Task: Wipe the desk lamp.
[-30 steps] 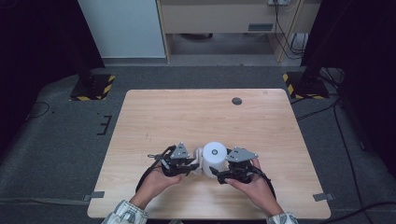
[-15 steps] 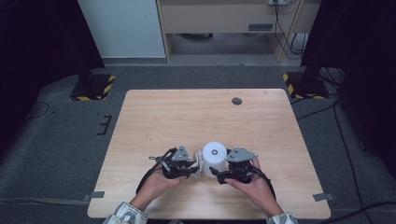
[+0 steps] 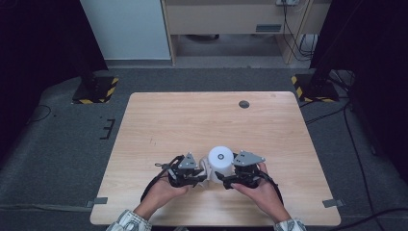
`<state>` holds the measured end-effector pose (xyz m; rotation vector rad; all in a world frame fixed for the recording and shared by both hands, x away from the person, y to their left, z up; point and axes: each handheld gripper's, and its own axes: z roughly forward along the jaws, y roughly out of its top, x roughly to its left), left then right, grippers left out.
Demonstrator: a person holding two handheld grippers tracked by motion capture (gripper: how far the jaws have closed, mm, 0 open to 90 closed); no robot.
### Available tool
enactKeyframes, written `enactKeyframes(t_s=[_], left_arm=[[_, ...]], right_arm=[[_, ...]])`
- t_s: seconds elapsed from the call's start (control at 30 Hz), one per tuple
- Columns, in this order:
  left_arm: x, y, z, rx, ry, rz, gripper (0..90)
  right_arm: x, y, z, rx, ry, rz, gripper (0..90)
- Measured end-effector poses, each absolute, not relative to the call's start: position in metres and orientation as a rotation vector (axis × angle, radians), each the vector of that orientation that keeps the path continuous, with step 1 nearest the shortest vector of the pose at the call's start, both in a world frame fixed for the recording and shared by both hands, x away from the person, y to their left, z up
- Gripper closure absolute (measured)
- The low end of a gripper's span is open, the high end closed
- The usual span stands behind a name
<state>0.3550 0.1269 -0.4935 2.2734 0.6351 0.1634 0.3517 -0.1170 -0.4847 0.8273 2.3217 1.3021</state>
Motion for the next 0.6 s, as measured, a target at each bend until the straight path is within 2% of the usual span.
enactKeyframes(t_s=[0.43, 0.6], left_arm=[[0.346, 0.137, -0.461, 2.168, 0.615, 0.206, 72.9], [0.341, 0.135, -0.462, 2.164, 0.603, 0.201, 72.8]], right_arm=[[0.349, -0.124, -0.469, 0.856, 2.303, 1.364, 11.0], [0.351, -0.125, -0.455, 0.866, 2.317, 1.426, 10.3]])
